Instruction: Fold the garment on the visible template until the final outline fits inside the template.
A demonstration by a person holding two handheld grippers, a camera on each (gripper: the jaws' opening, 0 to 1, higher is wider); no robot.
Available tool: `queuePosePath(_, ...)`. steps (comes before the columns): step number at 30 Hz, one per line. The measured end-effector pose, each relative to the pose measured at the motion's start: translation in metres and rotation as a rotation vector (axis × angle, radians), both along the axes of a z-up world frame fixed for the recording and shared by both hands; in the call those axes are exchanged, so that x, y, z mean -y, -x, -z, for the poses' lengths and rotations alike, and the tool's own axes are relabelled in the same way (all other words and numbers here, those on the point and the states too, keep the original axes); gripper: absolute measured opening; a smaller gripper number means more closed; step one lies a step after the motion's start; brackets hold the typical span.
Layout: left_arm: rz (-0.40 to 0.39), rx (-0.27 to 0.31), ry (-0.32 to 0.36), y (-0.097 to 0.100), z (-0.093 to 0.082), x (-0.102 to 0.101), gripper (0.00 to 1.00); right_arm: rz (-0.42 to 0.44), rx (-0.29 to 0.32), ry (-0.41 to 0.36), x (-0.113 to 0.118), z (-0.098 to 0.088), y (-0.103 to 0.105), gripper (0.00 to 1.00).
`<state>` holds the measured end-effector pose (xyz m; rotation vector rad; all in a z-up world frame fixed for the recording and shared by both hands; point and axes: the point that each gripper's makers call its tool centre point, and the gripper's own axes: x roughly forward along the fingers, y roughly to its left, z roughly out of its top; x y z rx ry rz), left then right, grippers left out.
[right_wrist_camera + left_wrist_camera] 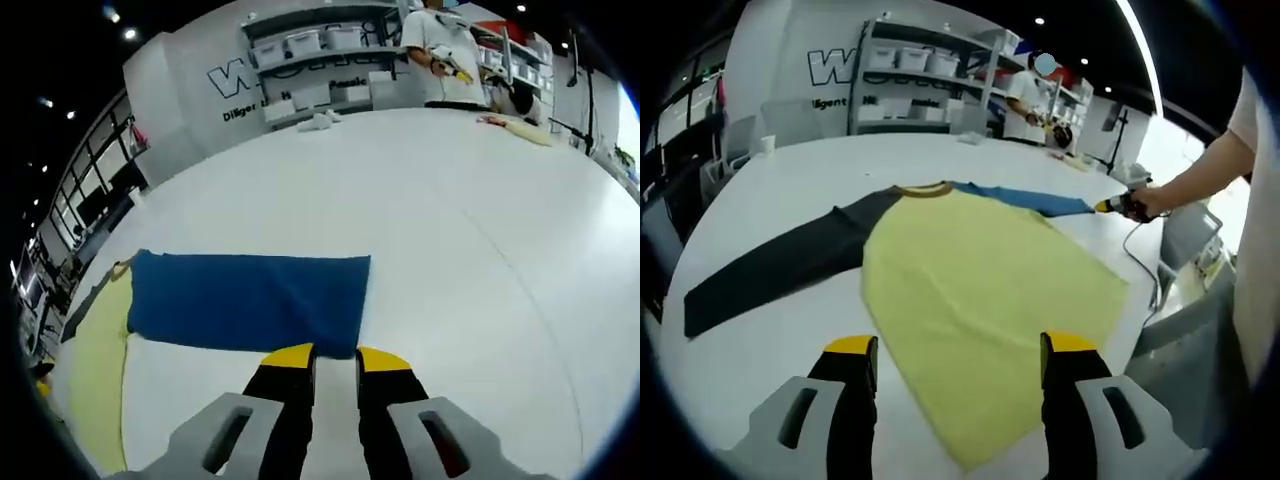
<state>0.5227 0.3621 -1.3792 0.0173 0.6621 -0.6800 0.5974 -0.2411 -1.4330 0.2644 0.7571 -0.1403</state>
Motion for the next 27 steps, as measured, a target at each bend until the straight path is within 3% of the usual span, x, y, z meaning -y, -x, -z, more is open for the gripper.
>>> queuePosePath(10, -0.008, -0.003, -0.009, 0.001, -0.001, -0.002, 0.63, 0.033, 0.01, -0.029, -0.01, -0.006, -0.001, 0.08)
queuePosePath(14, -0.008, -0.004, -0.013, 0.002, 0.0, -0.002, 0.63, 0.007, 0.003, 0.006, -0.013, -0.008, -0.002, 0.04)
queuePosePath(21, -0.007, 0.0, -0.018, 0.002, -0.002, -0.001, 0.63, -0.008, -0.007, 0.022, -0.006, -0.007, 0.0, 0.0)
queuePosePath(27, -0.008, 0.003, -0.017, 0.003, -0.003, 0.001, 0.63, -0.001, 0.028, 0.024, -0.001, -0.015, -0.003, 0.0)
